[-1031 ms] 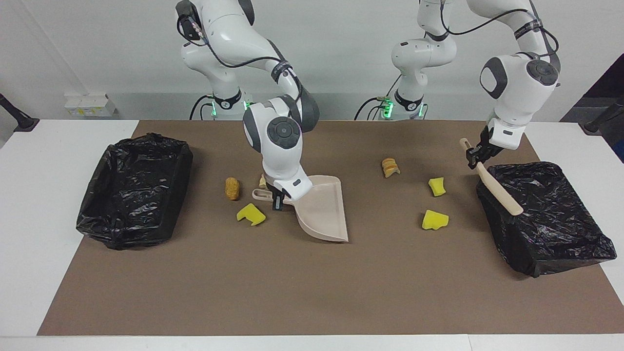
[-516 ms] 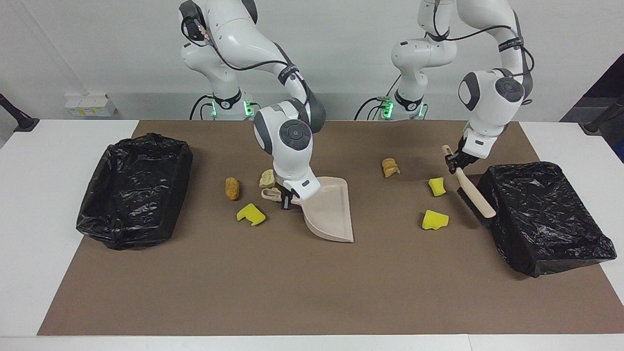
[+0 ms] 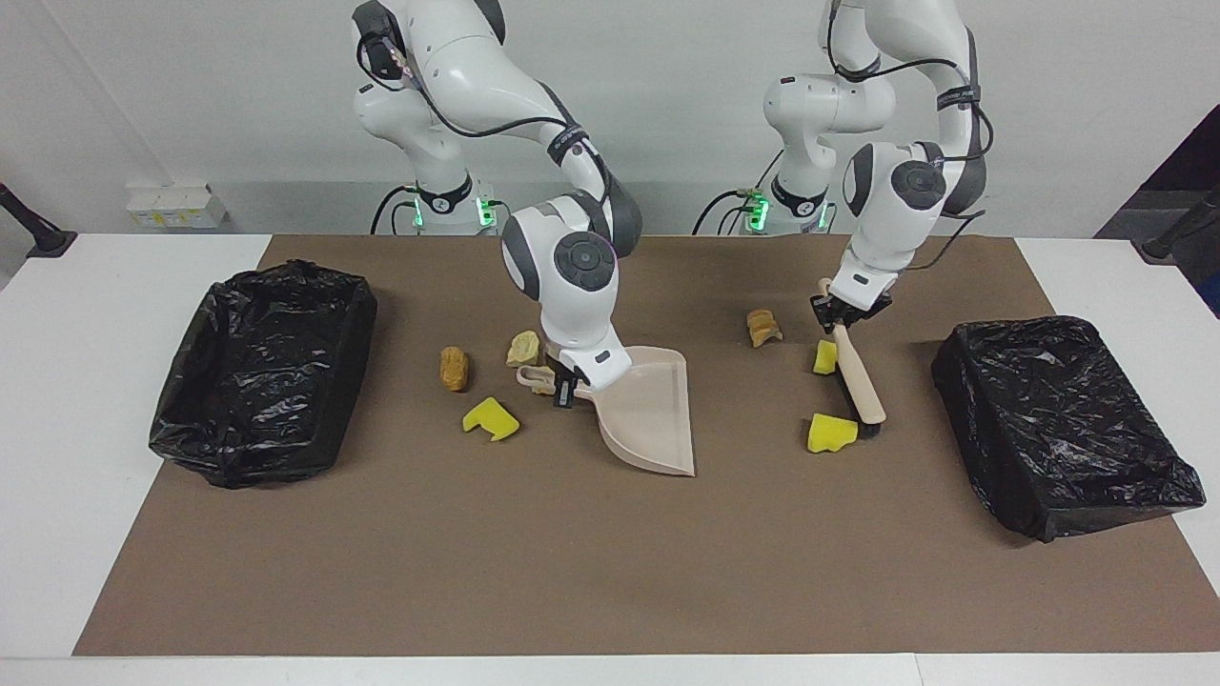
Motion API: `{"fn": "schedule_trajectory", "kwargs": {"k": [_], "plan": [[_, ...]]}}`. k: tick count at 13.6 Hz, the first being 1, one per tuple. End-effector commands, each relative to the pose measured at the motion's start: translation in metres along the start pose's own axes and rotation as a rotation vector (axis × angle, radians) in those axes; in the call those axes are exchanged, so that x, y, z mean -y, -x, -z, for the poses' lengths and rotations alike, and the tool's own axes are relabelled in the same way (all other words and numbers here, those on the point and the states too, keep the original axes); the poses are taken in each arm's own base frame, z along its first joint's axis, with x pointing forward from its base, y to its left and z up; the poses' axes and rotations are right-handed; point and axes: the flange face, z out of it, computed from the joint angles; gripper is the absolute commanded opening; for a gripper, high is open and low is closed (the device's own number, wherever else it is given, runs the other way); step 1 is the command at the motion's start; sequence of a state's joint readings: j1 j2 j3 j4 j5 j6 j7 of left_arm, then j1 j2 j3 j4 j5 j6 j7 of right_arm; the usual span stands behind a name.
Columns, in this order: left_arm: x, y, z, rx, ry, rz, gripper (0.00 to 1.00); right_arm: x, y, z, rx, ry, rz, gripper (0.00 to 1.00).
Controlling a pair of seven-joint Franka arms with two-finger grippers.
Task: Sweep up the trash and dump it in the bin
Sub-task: 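Sweep the yellow sponge pieces toward the dustpan with the left gripper's brush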
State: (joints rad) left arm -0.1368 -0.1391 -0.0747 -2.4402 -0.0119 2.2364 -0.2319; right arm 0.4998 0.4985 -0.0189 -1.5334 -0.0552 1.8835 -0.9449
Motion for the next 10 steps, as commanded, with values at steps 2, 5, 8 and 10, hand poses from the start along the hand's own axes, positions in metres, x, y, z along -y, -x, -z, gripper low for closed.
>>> {"fn": "schedule_trajectory", "kwargs": {"k": [2, 5, 8, 10], "plan": [[-0.05, -0.017, -0.003, 0.007, 0.049, -0.051, 0.0, 0.003, -0.003, -0.002, -0.02, 0.004, -0.044, 0.0], [-0.1, -0.022, -0.01, -0.004, 0.074, -0.12, 0.0, 0.003, -0.003, -0.002, -0.019, 0.003, -0.055, 0.0], [-0.143, -0.003, -0.008, -0.013, 0.106, -0.184, 0.0, 0.004, -0.004, -0.002, -0.018, 0.002, -0.058, 0.0], [-0.18, 0.019, -0.004, -0.011, 0.111, -0.25, 0.0, 0.003, -0.003, -0.002, -0.018, 0.001, -0.061, 0.0]]}}
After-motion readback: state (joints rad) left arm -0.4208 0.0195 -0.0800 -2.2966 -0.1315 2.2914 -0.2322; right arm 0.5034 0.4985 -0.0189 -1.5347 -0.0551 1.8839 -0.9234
